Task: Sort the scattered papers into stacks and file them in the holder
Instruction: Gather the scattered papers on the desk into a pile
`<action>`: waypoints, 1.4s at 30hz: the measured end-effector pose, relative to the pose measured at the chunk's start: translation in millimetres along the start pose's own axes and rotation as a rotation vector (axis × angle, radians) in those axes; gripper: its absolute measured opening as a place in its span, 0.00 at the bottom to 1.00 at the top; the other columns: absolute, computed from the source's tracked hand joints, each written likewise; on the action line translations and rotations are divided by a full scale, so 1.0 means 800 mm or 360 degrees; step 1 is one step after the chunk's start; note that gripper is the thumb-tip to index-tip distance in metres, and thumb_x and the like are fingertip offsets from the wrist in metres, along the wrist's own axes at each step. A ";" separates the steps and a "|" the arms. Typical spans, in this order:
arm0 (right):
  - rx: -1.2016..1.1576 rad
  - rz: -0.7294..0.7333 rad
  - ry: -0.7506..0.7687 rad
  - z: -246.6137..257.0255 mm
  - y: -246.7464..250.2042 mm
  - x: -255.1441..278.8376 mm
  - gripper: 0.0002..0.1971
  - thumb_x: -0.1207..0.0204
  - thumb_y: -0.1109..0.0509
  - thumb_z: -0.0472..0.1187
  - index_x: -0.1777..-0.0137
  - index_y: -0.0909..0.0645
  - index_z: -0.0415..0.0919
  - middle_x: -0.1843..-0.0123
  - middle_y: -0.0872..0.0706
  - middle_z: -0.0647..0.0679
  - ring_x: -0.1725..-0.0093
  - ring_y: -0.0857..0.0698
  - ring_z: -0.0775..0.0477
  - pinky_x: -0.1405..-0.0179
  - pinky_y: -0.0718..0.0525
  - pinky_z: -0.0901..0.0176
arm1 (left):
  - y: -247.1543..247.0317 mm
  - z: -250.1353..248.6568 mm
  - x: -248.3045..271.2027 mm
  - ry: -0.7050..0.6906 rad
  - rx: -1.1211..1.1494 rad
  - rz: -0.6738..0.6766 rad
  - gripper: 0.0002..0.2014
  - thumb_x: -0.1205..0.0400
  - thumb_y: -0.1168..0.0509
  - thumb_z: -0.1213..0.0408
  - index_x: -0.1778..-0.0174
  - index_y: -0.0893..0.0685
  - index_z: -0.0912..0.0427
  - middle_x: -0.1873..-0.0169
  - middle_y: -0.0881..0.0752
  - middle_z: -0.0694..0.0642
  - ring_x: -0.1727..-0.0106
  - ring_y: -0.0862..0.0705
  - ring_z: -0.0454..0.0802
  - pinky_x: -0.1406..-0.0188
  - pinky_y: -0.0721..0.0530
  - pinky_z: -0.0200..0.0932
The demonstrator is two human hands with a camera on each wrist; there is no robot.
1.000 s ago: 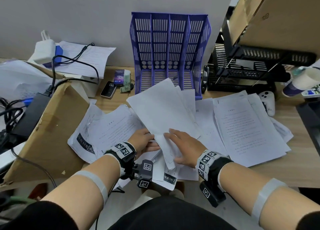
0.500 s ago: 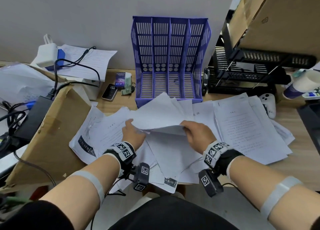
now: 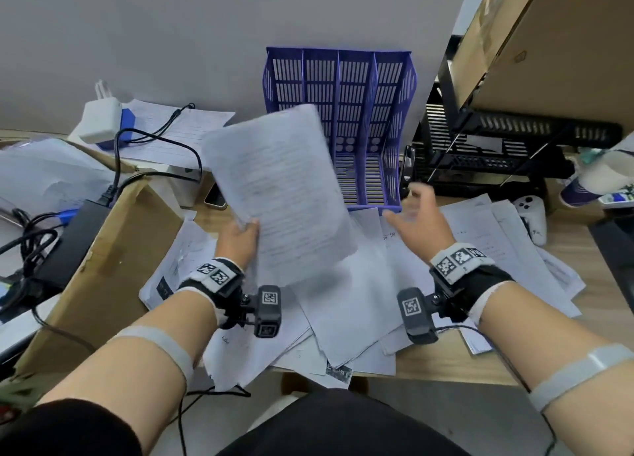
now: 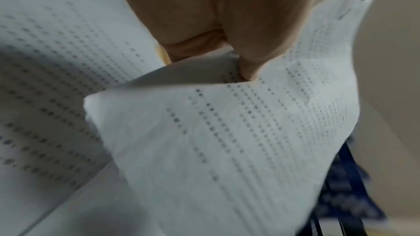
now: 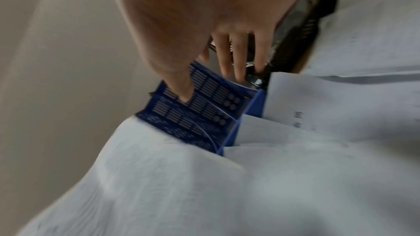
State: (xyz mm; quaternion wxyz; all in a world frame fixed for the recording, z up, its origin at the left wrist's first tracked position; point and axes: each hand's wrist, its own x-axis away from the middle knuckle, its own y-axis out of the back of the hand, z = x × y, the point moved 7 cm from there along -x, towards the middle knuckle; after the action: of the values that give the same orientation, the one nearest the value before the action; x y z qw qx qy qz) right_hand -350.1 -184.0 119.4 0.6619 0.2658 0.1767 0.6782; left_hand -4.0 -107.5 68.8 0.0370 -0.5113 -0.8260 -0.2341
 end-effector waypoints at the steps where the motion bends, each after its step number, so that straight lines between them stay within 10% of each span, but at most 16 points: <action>1: -0.0063 0.0236 -0.0163 -0.021 -0.020 0.006 0.35 0.26 0.24 0.52 0.23 0.34 0.46 0.33 0.19 0.45 0.36 0.18 0.47 0.33 0.21 0.48 | 0.015 0.008 -0.005 0.0054 -0.0021 -0.0063 0.14 0.15 0.38 0.57 0.40 0.14 0.59 0.41 0.12 0.59 0.39 0.15 0.60 0.33 0.18 0.60; 7: 0.0100 0.1057 -0.0444 -0.078 -0.136 0.064 0.25 0.21 0.29 0.48 0.26 0.28 0.42 0.36 0.16 0.40 0.41 0.14 0.40 0.42 0.17 0.47 | 0.052 0.107 0.001 0.0514 -0.0797 0.0166 0.19 0.15 0.41 0.64 0.30 0.20 0.65 0.31 0.18 0.64 0.34 0.19 0.68 0.34 0.21 0.53; 16: 0.1298 0.0711 -0.0451 -0.154 -0.130 0.041 0.35 0.32 0.26 0.54 0.29 0.32 0.38 0.33 0.26 0.35 0.35 0.22 0.32 0.39 0.20 0.48 | 0.127 0.198 0.061 0.1037 -0.1168 0.0178 0.14 0.13 0.45 0.69 0.36 0.23 0.72 0.45 0.17 0.68 0.46 0.18 0.66 0.51 0.22 0.52; 21: 0.1386 0.0647 -0.0620 -0.176 -0.132 0.041 0.51 0.43 0.21 0.64 0.25 0.41 0.42 0.30 0.32 0.36 0.29 0.29 0.32 0.34 0.22 0.38 | 0.140 0.191 0.075 0.1131 -0.1001 -0.0164 0.35 0.23 0.32 0.63 0.22 0.40 0.66 0.38 0.20 0.68 0.48 0.17 0.66 0.55 0.17 0.52; 24: 0.1342 0.0653 -0.0719 -0.190 -0.136 0.044 0.54 0.46 0.20 0.66 0.27 0.44 0.42 0.31 0.26 0.36 0.30 0.26 0.32 0.33 0.23 0.36 | 0.124 0.166 0.072 0.0979 -0.0904 -0.0200 0.32 0.21 0.31 0.62 0.25 0.39 0.67 0.42 0.20 0.65 0.47 0.17 0.66 0.58 0.20 0.51; 29: 0.1098 0.0786 -0.0622 -0.177 -0.139 0.056 0.35 0.32 0.25 0.55 0.29 0.31 0.39 0.37 0.17 0.40 0.45 0.18 0.38 0.43 0.17 0.50 | 0.048 0.142 0.070 0.0778 -0.0432 0.0209 0.09 0.20 0.29 0.67 0.62 0.23 0.60 0.60 0.15 0.62 0.59 0.10 0.58 0.49 0.12 0.58; 33: 0.0639 0.0814 -0.0381 -0.150 -0.136 0.060 0.29 0.18 0.35 0.46 0.19 0.34 0.41 0.21 0.27 0.45 0.23 0.26 0.40 0.25 0.27 0.51 | -0.006 0.130 0.077 0.0842 -0.0193 0.0523 0.13 0.19 0.29 0.67 0.40 0.19 0.62 0.44 0.15 0.65 0.52 0.11 0.58 0.48 0.11 0.51; 37: 0.0003 0.0762 -0.0230 -0.112 -0.117 0.063 0.14 0.19 0.34 0.34 0.37 0.17 0.46 0.40 0.11 0.47 0.40 0.14 0.41 0.41 0.17 0.52 | -0.038 0.113 0.081 0.0829 -0.0065 0.0649 0.16 0.22 0.25 0.60 0.42 0.22 0.54 0.46 0.15 0.62 0.48 0.14 0.58 0.38 0.15 0.57; 42: -0.0486 0.0887 -0.0342 -0.093 -0.114 0.078 0.14 0.19 0.33 0.34 0.42 0.16 0.54 0.39 0.10 0.50 0.39 0.12 0.45 0.34 0.17 0.45 | -0.048 0.095 0.076 0.0669 0.0136 0.0645 0.19 0.25 0.22 0.57 0.39 0.15 0.53 0.44 0.09 0.55 0.43 0.10 0.58 0.36 0.15 0.63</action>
State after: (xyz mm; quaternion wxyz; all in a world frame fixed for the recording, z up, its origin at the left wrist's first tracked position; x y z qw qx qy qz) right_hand -320.1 -108.5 13.8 0.4979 0.2717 -0.0772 0.8199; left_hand -52.7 -38.6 6.0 0.2747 -0.6042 -0.6905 -0.2878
